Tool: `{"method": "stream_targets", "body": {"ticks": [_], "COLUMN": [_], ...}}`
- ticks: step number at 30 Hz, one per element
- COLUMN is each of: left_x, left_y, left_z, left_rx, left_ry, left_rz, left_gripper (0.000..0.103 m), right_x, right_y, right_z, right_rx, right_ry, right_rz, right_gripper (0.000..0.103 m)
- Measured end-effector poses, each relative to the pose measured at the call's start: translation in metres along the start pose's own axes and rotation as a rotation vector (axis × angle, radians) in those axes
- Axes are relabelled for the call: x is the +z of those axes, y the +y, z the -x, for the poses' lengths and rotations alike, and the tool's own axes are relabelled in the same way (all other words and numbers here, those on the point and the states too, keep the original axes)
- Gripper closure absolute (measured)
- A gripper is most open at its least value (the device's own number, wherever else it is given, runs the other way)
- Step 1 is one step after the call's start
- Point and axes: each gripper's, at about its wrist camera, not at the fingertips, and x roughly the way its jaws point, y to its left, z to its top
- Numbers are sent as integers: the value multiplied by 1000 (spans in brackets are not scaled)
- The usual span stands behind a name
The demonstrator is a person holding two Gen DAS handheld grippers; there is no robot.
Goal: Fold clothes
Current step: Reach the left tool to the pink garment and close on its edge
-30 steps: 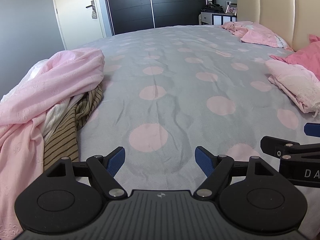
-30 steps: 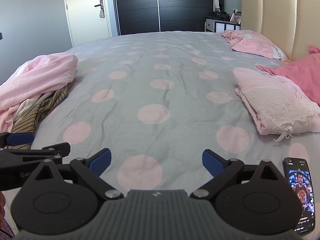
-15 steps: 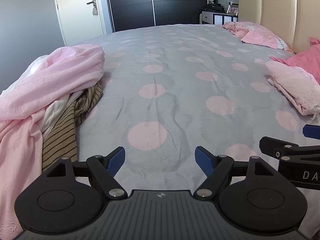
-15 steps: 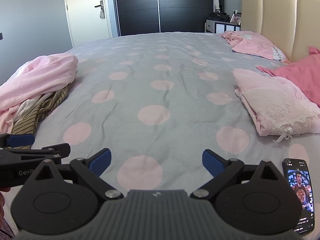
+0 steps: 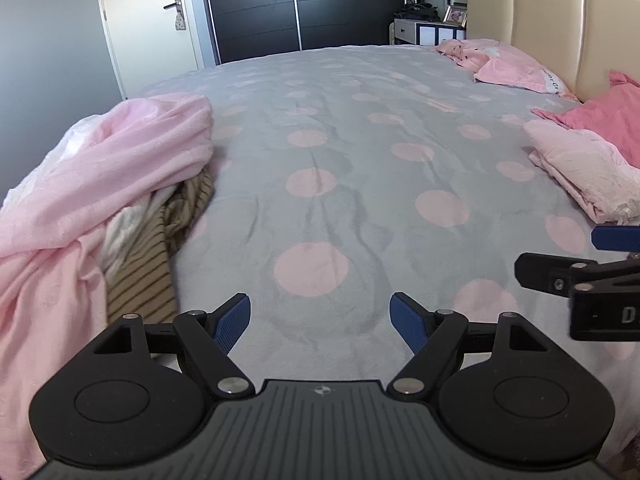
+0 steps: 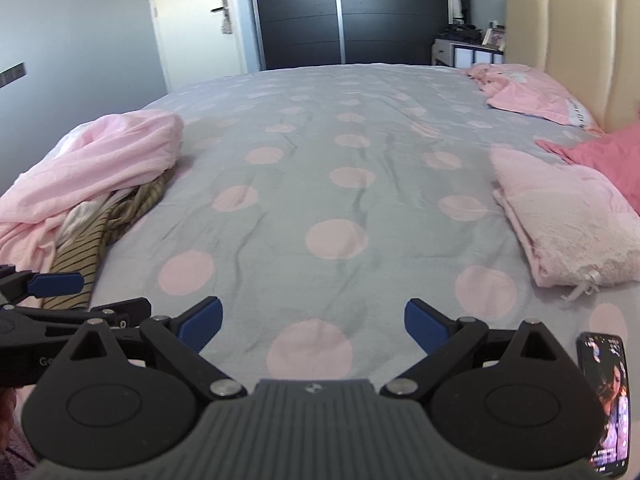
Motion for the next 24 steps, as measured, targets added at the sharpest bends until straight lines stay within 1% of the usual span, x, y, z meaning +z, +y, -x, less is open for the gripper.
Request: {"method": "stream_targets", "body": {"ticks": [4,6,9,12,14,15,16,17,19,22,24], "left_x": [9,14,23,33,36,37,38,38,39,32,29], "left_y": [34,52,86,124,147,157,168,178,198,218,227], "left_z": [6,10,15,18,15,14,12,10,6,-8,-15], "left_rx": [33,67,153,240,303,335,367,399,453,441,431], "left_ry": [25,29,22,25,31,36,40,45,56,85,81], "left_rz": [-16,-34,-60,-54,-59,-65,-71,-76,-88,-83,-69], "left_gripper": [37,38,39,39,39,38,33,31,30,30,32], "right_x": [15,22,33,43,47,48,48,47,44,36,32], "right_y": [11,15,20,24,26,27,28,30,33,36,37], "right_z": [3,1,-2,-8,-12,-14,-17,-20,-25,-34,-40], "right_rx": [75,105,137,156,168,176,184,191,191,191,185], "right_ry": [23,42,61,78,72,73,77,82,93,114,131], "right_rz": [38,49,62,61,45,39,37,41,44,50,57], "right_gripper": [5,5,5,5,5,5,5,5,5,5,5]}}
